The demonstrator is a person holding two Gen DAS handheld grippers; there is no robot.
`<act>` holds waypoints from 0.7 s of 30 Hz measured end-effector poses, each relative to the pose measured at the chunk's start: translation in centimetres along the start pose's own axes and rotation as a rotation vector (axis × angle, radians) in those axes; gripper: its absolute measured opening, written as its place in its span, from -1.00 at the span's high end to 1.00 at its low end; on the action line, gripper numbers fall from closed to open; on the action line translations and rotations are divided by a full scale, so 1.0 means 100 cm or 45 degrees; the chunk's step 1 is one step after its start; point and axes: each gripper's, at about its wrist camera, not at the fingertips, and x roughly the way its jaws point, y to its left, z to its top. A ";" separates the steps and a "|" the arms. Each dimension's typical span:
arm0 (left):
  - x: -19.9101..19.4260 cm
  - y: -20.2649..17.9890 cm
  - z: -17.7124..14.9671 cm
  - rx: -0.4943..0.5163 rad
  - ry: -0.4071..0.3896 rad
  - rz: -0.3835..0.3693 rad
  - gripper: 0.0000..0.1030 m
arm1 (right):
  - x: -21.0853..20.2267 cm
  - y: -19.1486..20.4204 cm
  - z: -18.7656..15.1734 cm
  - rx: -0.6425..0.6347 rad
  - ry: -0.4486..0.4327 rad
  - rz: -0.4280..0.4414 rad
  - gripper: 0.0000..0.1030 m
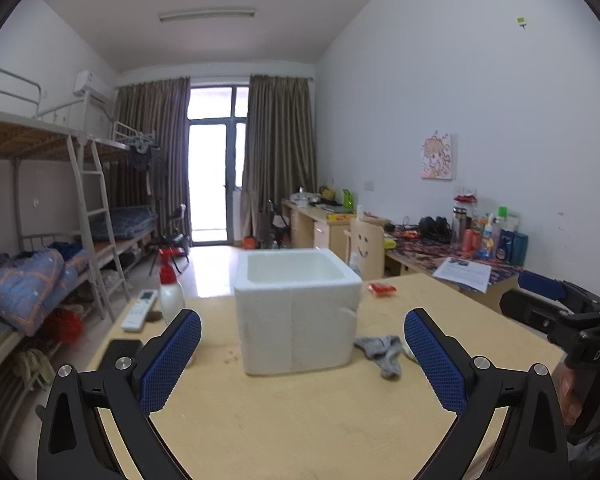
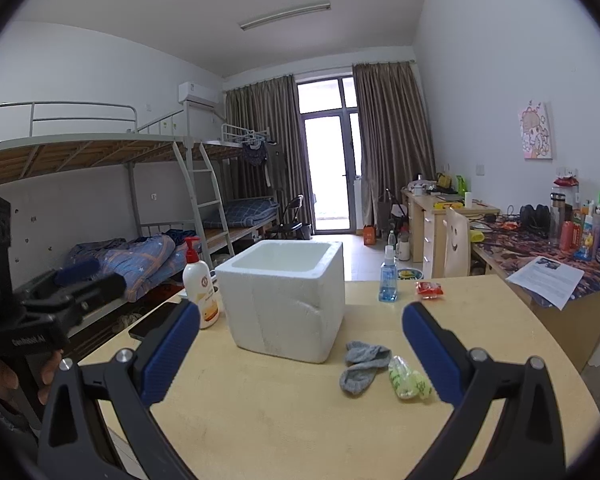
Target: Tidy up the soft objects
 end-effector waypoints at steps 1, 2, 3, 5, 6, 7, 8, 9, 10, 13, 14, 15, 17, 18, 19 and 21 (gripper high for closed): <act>-0.001 0.000 -0.004 -0.008 0.001 -0.003 -0.98 | -0.002 -0.001 -0.003 0.003 0.001 0.015 -0.99; -0.004 0.000 -0.009 -0.014 -0.003 -0.007 -0.98 | -0.004 -0.002 -0.005 0.010 0.005 0.021 -0.99; -0.006 -0.001 -0.012 -0.018 -0.009 -0.007 -0.98 | -0.005 -0.004 -0.007 0.016 0.004 0.020 -0.99; -0.012 -0.002 -0.019 -0.026 -0.034 0.004 -0.98 | -0.007 -0.005 -0.015 0.022 0.006 0.002 -0.99; -0.015 -0.003 -0.022 -0.027 -0.049 0.010 -0.98 | -0.008 -0.006 -0.018 0.023 0.013 -0.006 -0.99; -0.018 -0.003 -0.024 -0.030 -0.060 0.013 -0.98 | -0.009 -0.005 -0.021 0.024 0.021 -0.008 -0.99; -0.019 -0.005 -0.026 -0.033 -0.069 0.016 -0.98 | -0.010 -0.005 -0.022 0.028 0.025 -0.009 -0.99; -0.021 -0.007 -0.028 -0.033 -0.076 0.018 -0.98 | -0.012 -0.005 -0.025 0.036 0.027 -0.010 -0.99; -0.022 -0.009 -0.032 -0.028 -0.080 0.015 -0.98 | -0.014 -0.005 -0.027 0.041 0.027 -0.010 -0.99; -0.026 -0.017 -0.041 -0.013 -0.081 0.001 -0.98 | -0.022 -0.002 -0.033 0.047 0.021 -0.016 -0.99; -0.025 -0.019 -0.043 -0.006 -0.078 0.010 -0.98 | -0.025 0.000 -0.035 0.042 0.016 -0.022 -0.99; -0.026 -0.021 -0.046 0.004 -0.076 0.030 -0.98 | -0.028 0.003 -0.037 0.034 0.009 -0.034 -0.99; -0.027 -0.023 -0.053 0.011 -0.086 0.054 -0.98 | -0.033 0.006 -0.041 0.019 -0.004 -0.047 -0.99; -0.027 -0.024 -0.056 0.008 -0.080 0.047 -0.98 | -0.035 0.006 -0.043 0.014 -0.009 -0.051 -0.99; -0.027 -0.022 -0.059 0.006 -0.069 0.037 -0.98 | -0.038 0.008 -0.047 0.003 -0.016 -0.057 -0.99; -0.028 -0.021 -0.065 0.001 -0.051 0.032 -0.98 | -0.039 0.010 -0.052 -0.010 -0.014 -0.076 -0.99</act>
